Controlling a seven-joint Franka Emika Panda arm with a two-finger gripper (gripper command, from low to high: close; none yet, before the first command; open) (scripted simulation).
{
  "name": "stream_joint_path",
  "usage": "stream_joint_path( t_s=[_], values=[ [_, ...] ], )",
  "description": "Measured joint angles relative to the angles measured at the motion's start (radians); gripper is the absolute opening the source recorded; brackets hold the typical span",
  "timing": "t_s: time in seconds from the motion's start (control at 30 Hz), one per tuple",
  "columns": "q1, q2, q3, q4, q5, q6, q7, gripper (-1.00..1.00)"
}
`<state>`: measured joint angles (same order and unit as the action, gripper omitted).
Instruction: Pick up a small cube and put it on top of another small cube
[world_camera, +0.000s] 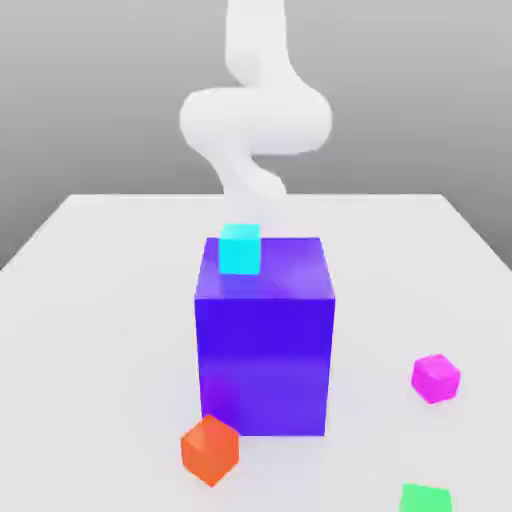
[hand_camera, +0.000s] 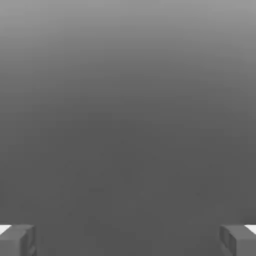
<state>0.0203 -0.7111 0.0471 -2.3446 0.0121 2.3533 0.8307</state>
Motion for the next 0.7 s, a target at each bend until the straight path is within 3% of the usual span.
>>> stream_joint_path(
  t_s=[0.4,0.7],
  values=[
    [0.111,0.436,0.257,-0.219,0.004,0.264,0.192,0.00],
    [0.249,0.774,0.385,-0.379,-0.129,0.456,0.431,0.00]
  ],
)
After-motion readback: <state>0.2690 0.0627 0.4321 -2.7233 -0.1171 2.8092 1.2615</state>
